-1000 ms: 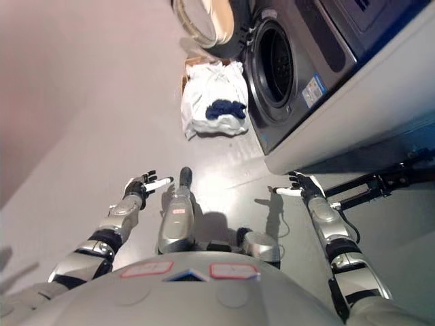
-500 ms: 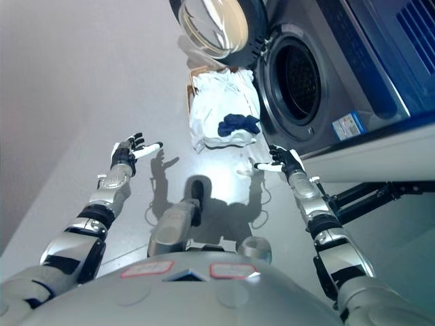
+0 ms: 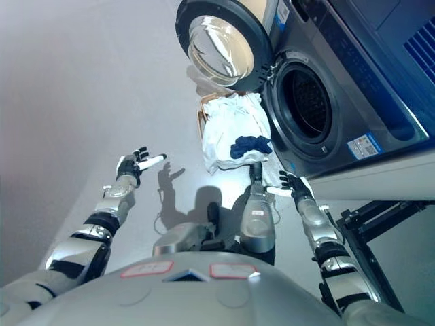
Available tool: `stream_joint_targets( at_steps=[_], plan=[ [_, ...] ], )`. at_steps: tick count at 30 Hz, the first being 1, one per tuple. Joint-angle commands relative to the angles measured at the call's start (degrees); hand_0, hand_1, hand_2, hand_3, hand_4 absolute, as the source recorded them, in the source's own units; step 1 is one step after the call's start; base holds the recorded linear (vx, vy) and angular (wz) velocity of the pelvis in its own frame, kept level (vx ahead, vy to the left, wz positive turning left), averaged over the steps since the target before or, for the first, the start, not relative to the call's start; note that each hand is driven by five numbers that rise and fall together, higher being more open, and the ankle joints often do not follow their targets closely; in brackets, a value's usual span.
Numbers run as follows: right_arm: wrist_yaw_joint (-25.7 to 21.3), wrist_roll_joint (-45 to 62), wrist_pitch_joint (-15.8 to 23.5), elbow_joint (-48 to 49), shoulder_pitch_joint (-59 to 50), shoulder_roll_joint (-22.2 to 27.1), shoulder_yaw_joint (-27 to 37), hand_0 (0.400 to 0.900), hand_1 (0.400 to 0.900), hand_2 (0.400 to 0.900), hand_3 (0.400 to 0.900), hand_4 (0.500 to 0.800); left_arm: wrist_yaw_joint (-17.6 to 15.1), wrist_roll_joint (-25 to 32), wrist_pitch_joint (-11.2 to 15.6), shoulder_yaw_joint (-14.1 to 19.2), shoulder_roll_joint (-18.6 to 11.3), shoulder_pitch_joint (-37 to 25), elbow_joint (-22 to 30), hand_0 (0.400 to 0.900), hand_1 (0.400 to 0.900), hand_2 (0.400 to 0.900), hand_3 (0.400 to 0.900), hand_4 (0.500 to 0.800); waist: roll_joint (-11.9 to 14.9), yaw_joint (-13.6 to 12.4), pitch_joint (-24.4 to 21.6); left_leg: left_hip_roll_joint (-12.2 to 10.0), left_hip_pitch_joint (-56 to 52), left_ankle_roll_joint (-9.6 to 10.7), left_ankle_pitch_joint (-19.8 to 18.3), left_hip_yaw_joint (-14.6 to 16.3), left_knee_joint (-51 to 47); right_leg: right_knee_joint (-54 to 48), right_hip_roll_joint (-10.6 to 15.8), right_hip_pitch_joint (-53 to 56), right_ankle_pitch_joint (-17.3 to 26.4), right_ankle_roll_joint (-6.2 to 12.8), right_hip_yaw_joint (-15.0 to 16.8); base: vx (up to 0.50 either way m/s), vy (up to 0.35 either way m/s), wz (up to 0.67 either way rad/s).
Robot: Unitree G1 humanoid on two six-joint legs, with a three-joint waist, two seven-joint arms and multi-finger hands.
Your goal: Put the clothes in the basket into the washing machine.
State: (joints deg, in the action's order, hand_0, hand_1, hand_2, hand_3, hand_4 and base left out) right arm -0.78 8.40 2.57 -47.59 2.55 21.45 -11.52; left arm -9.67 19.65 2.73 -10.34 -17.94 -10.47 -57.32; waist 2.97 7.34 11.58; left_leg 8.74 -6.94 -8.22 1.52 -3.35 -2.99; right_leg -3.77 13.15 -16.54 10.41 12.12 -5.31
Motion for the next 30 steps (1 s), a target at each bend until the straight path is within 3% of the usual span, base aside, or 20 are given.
stream_joint_targets(
  at_steps=[1,5,10,13,17,21,23,30],
  plan=[
    [-0.7,1.0,3.2,2.8,-5.2,3.0,1.9,0.900,0.900,0.900,0.900,0.800,-0.1,-3.0,3.3,1.9,-3.7,-2.5,4.0,0.900,0.900,0.900,0.900,0.800,1.5,0.9,-1.6,-2.0,-1.8,7.6,-9.2,-1.3,6.9,0.9,0.9,-0.8,16.5,2.48,3.7,0.15,-0.057,0.30],
    [-0.9,1.0,3.2,2.9,-6.3,3.2,1.6,0.900,0.900,0.900,0.900,0.800,-0.2,-3.5,2.9,2.0,-4.3,-2.6,4.1,0.900,0.900,0.900,0.900,0.800,2.4,0.5,-1.7,-1.3,-3.4,7.4,-10.9,-2.6,8.3,2.1,1.5,-0.1,19.5,2.88,5.3,0.21,-0.064,0.24],
    [-0.7,0.6,3.1,3.2,-6.9,3.7,1.4,0.900,0.900,0.900,0.900,0.800,-0.2,-3.9,2.6,2.0,-4.3,-2.4,4.4,0.900,0.900,0.900,0.900,0.800,2.6,-0.1,-1.8,-0.9,-4.5,7.2,-11.8,-3.8,8.6,5.1,1.2,1.3,17.3,2.32,5.5,0.11,-0.043,0.13],
    [-0.5,0.4,3.1,3.7,-8.1,4.4,1.0,0.900,0.900,0.900,0.900,0.800,-0.1,-3.5,2.5,1.7,-4.2,-2.5,4.7,0.900,0.900,0.900,0.900,0.800,1.7,-0.5,-2.2,-2.7,-5.4,8.1,-11.6,-4.9,7.1,7.4,0.4,1.0,13.5,1.16,5.7,0.14,-0.098,0.09],
    [-0.1,-0.5,3.2,2.7,-7.8,5.0,0.9,0.900,0.900,0.900,0.900,0.800,0.0,-3.6,2.5,1.5,-3.6,-2.5,4.4,0.900,0.900,0.900,0.900,0.800,1.5,-0.9,-3.8,-5.7,-7.7,9.3,-12.7,-5.4,5.3,6.5,0.0,1.2,9.0,0.24,0.7,0.17,-0.123,0.02],
    [0.1,-1.7,2.7,0.8,-8.6,5.6,-0.3,0.900,0.900,0.900,0.900,0.800,0.2,-2.5,2.6,0.7,-2.9,-3.0,3.5,0.900,0.900,0.900,0.900,0.800,0.9,-0.4,-4.2,-8.4,-8.5,10.7,-10.4,-6.0,3.1,6.9,-1.4,1.3,7.8,-0.07,-0.6,0.12,-0.106,0.20],
    [-0.1,-0.3,3.1,1.4,-8.1,6.0,0.7,0.900,0.900,0.900,0.900,0.800,0.0,-2.7,2.7,-0.3,-2.6,-4.0,3.7,0.900,0.900,0.900,0.900,0.800,0.4,0.2,-3.9,-10.6,-8.1,11.4,-10.2,-6.1,1.2,8.4,-2.2,-0.6,4.9,-0.54,-1.0,0.05,-0.110,0.20],
    [-0.8,-0.6,3.2,1.8,-8.7,6.7,0.7,0.900,0.900,0.900,0.900,0.800,-0.4,-2.0,2.9,-1.7,-1.2,-5.2,3.5,0.900,0.900,0.900,0.900,0.800,-1.0,0.8,-3.3,-12.0,-7.8,11.8,-8.8,-5.8,-0.4,10.1,-3.7,-3.1,3.7,-1.28,-0.9,0.05,-0.046,-0.02]
  ],
)
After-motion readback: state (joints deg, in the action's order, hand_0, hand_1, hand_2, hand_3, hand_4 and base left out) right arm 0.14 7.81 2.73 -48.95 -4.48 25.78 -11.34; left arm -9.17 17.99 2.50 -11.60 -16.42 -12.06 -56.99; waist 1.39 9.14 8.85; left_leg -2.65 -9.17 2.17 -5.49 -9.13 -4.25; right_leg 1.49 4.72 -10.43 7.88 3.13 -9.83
